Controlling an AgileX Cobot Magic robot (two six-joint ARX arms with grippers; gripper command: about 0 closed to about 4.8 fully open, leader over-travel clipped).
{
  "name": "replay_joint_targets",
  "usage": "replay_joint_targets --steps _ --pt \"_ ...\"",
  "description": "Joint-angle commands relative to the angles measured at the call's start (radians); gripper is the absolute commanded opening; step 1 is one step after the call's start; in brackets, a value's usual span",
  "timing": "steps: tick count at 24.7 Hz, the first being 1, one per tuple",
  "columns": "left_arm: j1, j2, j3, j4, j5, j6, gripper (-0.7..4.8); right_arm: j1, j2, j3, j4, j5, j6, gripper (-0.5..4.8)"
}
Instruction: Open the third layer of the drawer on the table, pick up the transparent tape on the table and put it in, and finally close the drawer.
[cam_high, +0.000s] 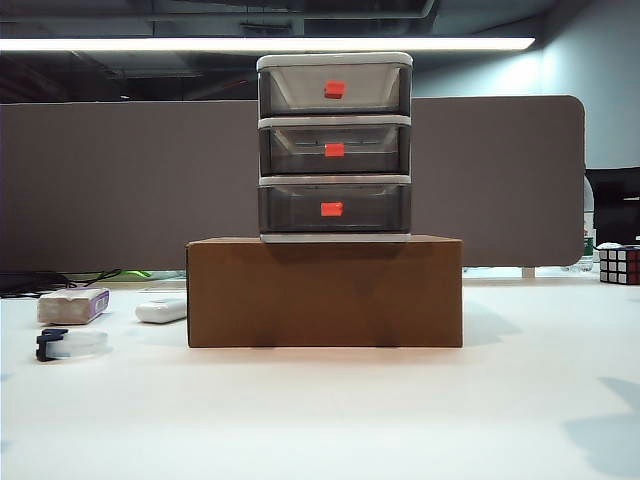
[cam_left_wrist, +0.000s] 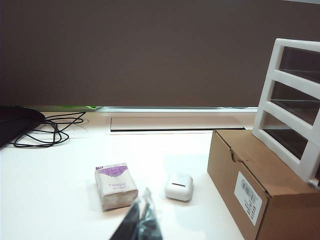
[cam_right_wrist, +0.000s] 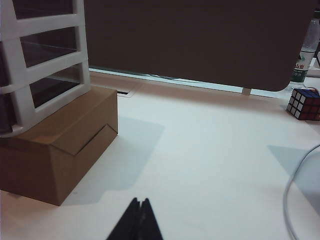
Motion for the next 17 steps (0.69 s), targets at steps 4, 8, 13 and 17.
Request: replay_joint_targets --steps 4,8,13,17 --pt "-0.001 0.001 0.002 0.015 0.000 -0.002 -0.05 0.000 -0.002 0.004 0.010 -0.004 0.001 -0.04" --pt "-0.001 0.001 0.002 0.017 0.007 -0.039 -0.05 0.000 -0.002 0.004 0.010 -0.011 0.006 -0.03" --pt "-0.015 0.001 0.002 -0.024 0.277 -0.421 -0.06 0.001 -0.002 0.004 0.006 -0.283 0.250 -0.04" --pt "-0.108 0.001 0.002 -0.089 0.267 -0.506 -0.05 0.000 -0.002 0.003 0.003 -0.423 0.273 -0.04"
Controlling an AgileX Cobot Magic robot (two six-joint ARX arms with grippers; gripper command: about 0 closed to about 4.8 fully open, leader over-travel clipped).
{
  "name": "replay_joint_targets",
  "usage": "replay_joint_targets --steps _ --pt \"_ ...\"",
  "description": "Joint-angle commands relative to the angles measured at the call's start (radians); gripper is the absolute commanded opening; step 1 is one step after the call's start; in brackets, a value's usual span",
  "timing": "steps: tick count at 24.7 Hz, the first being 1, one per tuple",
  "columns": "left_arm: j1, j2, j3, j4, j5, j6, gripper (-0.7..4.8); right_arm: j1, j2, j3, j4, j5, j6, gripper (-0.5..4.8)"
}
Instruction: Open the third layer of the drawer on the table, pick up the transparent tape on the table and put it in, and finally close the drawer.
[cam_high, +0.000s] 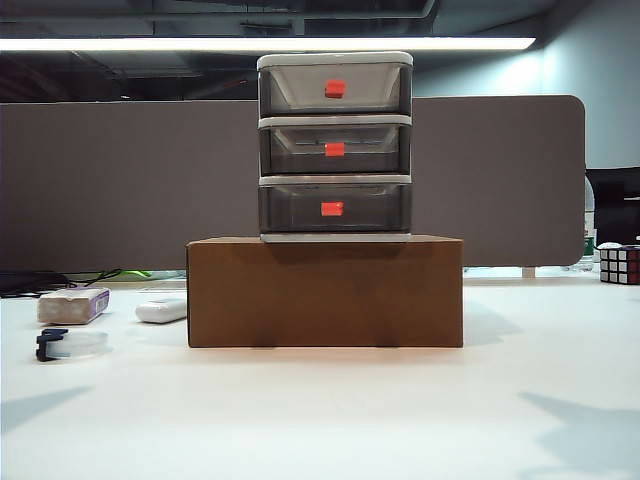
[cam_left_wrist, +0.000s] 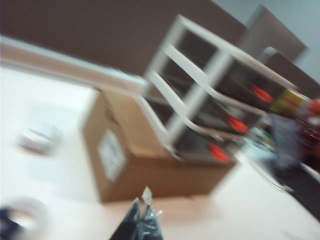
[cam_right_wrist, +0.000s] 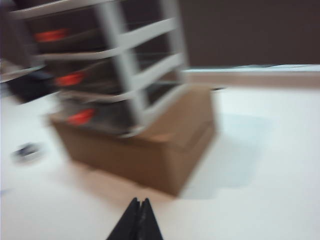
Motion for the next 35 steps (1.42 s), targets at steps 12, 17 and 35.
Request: replay_joint_targets --steps 12,17,35 --pt "-0.589 0.013 0.002 -0.023 -0.562 -0.027 -0.06 0.014 0.003 0.035 -0.050 -0.138 0.113 -0.05" --pt "-0.844 0.099 0.002 0.087 -0.821 0.092 0.33 0.014 0.019 0.090 -0.101 -0.091 0.069 -0.05" --pt "-0.973 1.131 0.142 0.946 -1.015 0.172 1.46 0.022 0.464 0.306 0.008 -0.051 0.021 -0.04"
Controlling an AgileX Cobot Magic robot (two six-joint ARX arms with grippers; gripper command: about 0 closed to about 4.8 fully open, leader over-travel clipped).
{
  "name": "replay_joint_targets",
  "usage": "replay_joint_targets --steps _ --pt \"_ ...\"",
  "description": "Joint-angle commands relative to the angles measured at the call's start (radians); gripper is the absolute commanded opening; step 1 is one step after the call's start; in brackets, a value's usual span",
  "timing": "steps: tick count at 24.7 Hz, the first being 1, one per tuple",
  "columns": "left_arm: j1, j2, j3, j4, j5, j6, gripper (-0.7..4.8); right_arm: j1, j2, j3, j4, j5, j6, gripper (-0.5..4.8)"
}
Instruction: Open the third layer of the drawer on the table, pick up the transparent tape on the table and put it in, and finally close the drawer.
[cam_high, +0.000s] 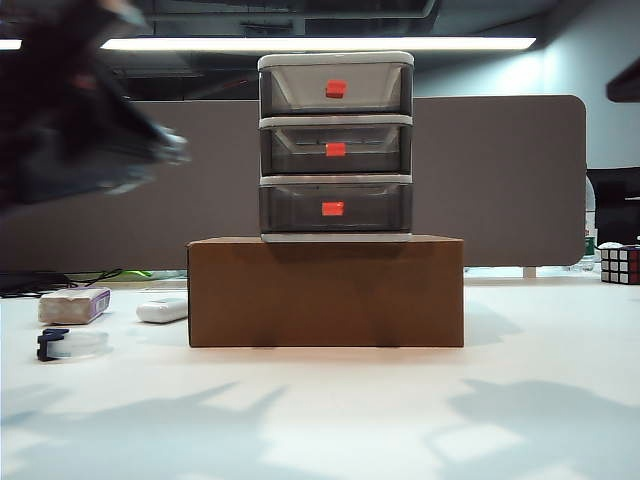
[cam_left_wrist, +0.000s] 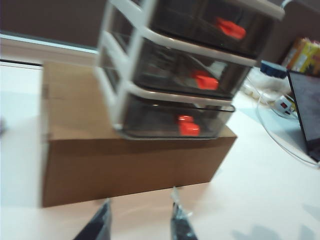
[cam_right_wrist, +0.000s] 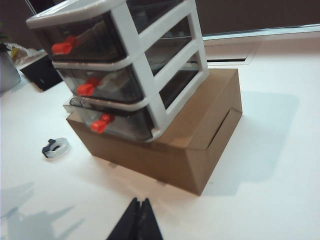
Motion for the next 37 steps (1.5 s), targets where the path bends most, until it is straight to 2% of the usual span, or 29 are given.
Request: replay_joint_targets --steps 1,5,8,11,14,15,16,17,20,21,22,23,33,37 --pt "-0.027 0.229 0.113 0.145 -0.031 0.040 1.46 0.013 0.109 0.045 0.077 -0.030 -0.044 -0.04" --pt "-0.086 0.408 0.205 0.237 -0.133 0.106 1.46 0.016 0.195 0.075 0.128 -0.080 -0.057 -0.05" --pt "-0.095 0.480 0.253 0.255 -0.087 0.112 1.46 0.019 0.238 0.089 0.156 -0.080 -0.092 -0.04" --pt "-0.093 0.507 0.274 0.254 -0.023 0.113 1.46 0.026 0.262 0.089 0.181 -0.124 -0.137 -0.04" --pt "-0.093 0.508 0.282 0.256 -0.023 0.102 1.46 0.029 0.282 0.088 0.181 -0.148 -0.222 0.00" --pt "-0.085 0.513 0.293 0.248 -0.031 0.063 1.44 0.031 0.292 0.089 0.183 -0.163 -0.277 0.02" --pt "-0.078 0.528 0.306 0.246 -0.045 0.063 1.43 0.033 0.303 0.088 0.201 -0.171 -0.302 0.14" --pt "-0.080 0.581 0.346 0.244 -0.101 0.104 1.43 0.046 0.327 0.089 0.249 -0.171 -0.301 0.32" --pt "-0.101 0.709 0.455 0.259 -0.259 0.212 1.43 0.063 0.393 0.108 0.307 -0.169 -0.302 0.32" --pt "-0.107 0.726 0.470 0.260 -0.306 0.227 1.43 0.062 0.407 0.115 0.307 -0.168 -0.302 0.32" --pt "-0.108 0.754 0.497 0.261 -0.398 0.235 1.44 0.063 0.434 0.127 0.311 -0.170 -0.302 0.32" --pt "-0.107 0.769 0.507 0.264 -0.408 0.235 1.44 0.067 0.447 0.130 0.316 -0.169 -0.302 0.32" --pt "-0.052 0.834 0.573 0.261 -0.373 0.242 1.44 0.086 0.471 0.134 0.348 -0.169 -0.302 0.32" --pt "-0.028 0.836 0.574 0.261 -0.298 0.243 1.43 0.086 0.471 0.134 0.349 -0.169 -0.302 0.32"
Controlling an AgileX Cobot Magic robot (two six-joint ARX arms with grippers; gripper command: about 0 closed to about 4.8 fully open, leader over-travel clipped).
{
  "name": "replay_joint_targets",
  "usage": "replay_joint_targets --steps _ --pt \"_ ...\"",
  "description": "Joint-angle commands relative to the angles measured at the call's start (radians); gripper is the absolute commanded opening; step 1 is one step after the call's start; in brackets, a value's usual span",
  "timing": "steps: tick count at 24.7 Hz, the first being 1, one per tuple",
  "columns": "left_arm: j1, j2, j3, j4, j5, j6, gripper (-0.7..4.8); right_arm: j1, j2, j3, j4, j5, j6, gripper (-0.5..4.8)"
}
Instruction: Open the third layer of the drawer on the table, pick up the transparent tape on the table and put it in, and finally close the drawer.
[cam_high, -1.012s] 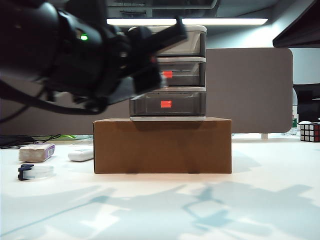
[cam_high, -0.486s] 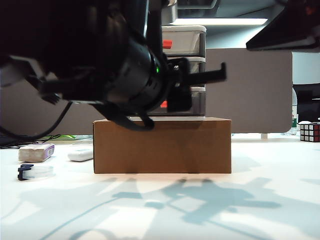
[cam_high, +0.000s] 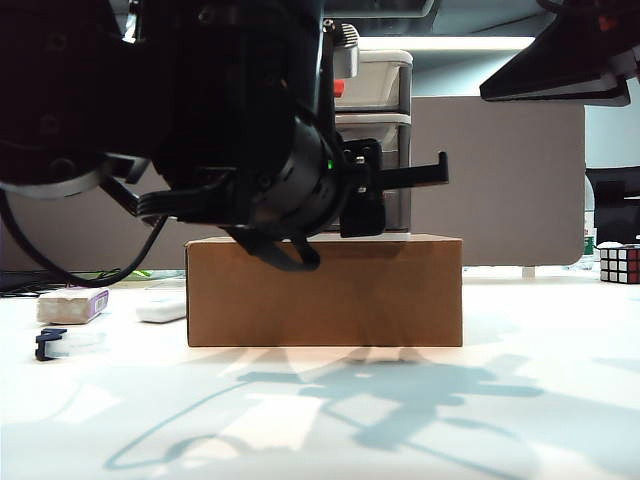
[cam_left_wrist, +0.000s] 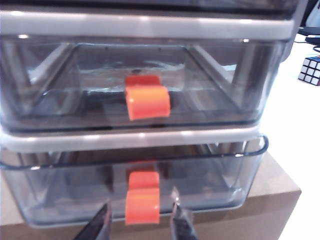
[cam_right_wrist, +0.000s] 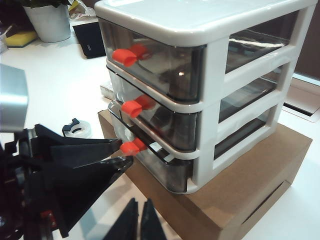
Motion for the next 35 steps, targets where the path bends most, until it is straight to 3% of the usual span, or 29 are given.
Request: replay_joint_targets --steps 1,10,15,17,18,25,35 --pt "0.011 0.000 0.006 0.008 0.045 0.012 1.43 0.001 -0.003 0.005 0.018 -0.006 -0.005 0.32" --pt "0.038 0.005 0.014 0.005 0.060 0.014 1.42 0.001 -0.003 0.005 0.018 -0.006 -0.005 0.31" --pt "0.043 0.005 0.014 0.002 0.086 0.013 0.46 0.001 -0.003 0.005 0.022 -0.006 -0.005 0.31" --pt "0.046 0.010 0.014 -0.001 0.100 0.006 0.38 0.001 -0.003 0.005 0.024 -0.006 -0.004 0.31" --pt "0.047 0.012 0.014 -0.003 0.100 0.007 -0.05 0.002 -0.003 0.005 0.029 -0.006 0.002 0.31" --pt "0.044 0.013 0.013 -0.003 0.095 0.007 -0.06 0.069 0.078 0.016 0.212 0.013 0.014 -0.02" --pt "0.038 0.012 0.012 0.000 0.089 0.008 -0.06 0.096 0.425 0.252 0.238 0.016 0.029 -0.02"
